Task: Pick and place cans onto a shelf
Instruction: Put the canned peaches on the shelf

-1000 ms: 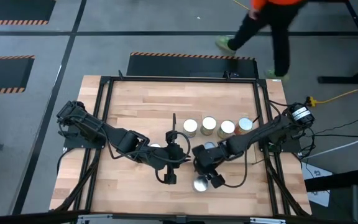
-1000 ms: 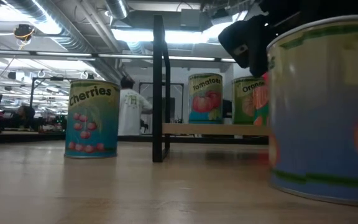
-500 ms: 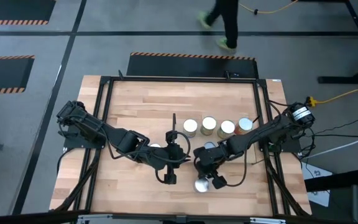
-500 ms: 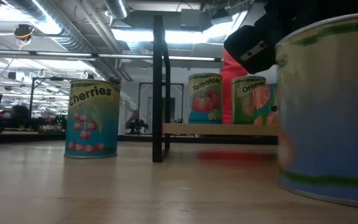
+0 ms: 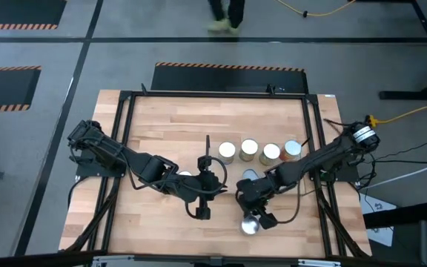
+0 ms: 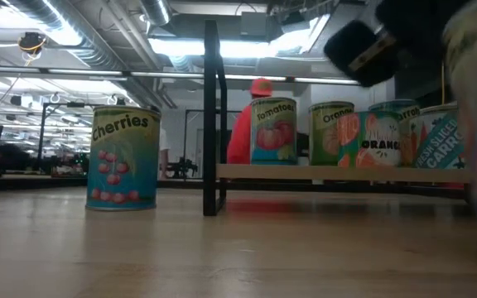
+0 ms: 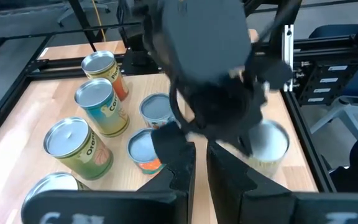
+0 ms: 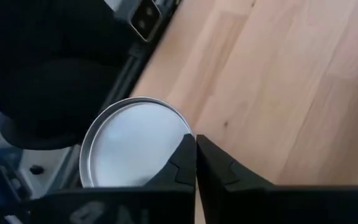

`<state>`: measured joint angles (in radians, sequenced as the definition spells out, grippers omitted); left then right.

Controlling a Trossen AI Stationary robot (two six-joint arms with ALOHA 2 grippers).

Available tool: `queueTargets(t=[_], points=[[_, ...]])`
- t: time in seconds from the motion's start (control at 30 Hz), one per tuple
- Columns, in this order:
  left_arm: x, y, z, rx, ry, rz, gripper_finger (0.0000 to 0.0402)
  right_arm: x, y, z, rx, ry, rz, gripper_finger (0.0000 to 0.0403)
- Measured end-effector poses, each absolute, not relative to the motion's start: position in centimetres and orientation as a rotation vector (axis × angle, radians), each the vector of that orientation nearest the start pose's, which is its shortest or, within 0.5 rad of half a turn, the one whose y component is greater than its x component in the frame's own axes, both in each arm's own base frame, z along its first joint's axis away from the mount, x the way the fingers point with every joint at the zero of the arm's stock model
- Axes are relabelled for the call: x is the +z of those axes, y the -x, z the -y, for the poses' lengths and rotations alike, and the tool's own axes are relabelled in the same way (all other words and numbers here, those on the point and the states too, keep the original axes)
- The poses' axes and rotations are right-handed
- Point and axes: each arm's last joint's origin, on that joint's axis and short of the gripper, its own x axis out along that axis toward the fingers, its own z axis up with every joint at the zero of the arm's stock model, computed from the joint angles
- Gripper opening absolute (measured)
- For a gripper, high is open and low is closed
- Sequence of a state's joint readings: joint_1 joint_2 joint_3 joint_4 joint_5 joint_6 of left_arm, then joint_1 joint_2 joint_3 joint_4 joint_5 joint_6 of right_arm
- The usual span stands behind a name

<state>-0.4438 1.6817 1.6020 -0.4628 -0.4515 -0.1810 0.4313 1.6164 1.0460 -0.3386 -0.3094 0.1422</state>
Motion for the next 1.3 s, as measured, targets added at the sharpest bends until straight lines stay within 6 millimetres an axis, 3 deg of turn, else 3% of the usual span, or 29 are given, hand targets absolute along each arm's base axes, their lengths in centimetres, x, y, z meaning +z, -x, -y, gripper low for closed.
queueTargets(t=[0.3,0.63,0.97,1.17,1.3], points=[[35.8,-34.7,15.3,0.047,-0.059,-0.486,0.0033,25.3,-25.8,-13.4,0.524,-0.161,-1.019,0.0002],[35.8,-34.7,15.3,0.047,-0.059,-0.486,0.0033,30.1,-19.3,-10.1,0.249,-0.3,-1.056,0.0002],[35.8,-34.7,15.2,0.048,-0.059,-0.486,0.0033,31.7,-14.3,-7.2,0.032,-0.398,-1.105,0.0003],[35.8,-34.7,15.2,0.048,-0.059,-0.486,0.0033,31.5,-12.4,-6.0,-0.12,-0.37,-1.174,0.0004],[35.8,-34.7,15.2,0.048,-0.059,-0.486,0.0033,31.4,-12.3,-5.7,-0.183,-0.304,-1.16,0.0004]])
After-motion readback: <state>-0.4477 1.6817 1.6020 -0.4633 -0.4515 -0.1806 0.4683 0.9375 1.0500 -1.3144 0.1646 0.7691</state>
